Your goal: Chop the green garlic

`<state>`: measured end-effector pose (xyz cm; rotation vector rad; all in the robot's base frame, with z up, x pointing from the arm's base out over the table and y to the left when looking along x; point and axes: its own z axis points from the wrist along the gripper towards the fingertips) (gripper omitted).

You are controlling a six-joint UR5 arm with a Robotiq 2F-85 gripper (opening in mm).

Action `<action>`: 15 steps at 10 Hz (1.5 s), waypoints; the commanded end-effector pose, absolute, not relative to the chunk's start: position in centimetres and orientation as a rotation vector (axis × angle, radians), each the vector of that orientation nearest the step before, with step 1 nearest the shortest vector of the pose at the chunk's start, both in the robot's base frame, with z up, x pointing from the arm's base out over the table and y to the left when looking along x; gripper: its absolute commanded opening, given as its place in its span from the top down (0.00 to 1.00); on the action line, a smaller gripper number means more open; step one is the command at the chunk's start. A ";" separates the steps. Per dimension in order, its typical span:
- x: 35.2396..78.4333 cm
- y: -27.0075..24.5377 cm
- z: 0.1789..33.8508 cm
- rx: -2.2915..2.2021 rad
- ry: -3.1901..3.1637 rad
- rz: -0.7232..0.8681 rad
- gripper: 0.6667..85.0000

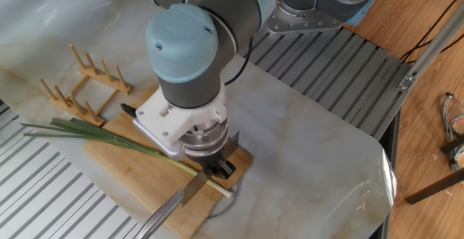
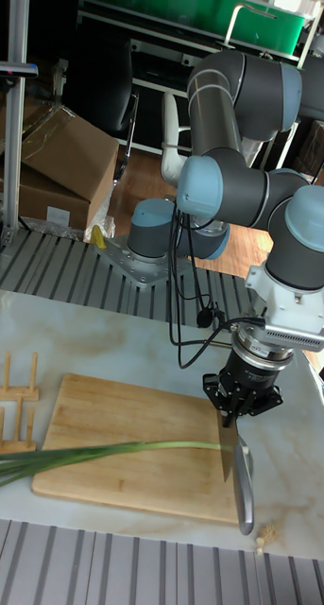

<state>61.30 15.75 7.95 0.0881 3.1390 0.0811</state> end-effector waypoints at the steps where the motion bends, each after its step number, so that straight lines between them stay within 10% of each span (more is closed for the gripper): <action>1: 61.4 15.9 7.7 0.102 3.137 0.088 0.99; 15: 61.2 15.7 7.6 0.105 3.146 0.059 0.99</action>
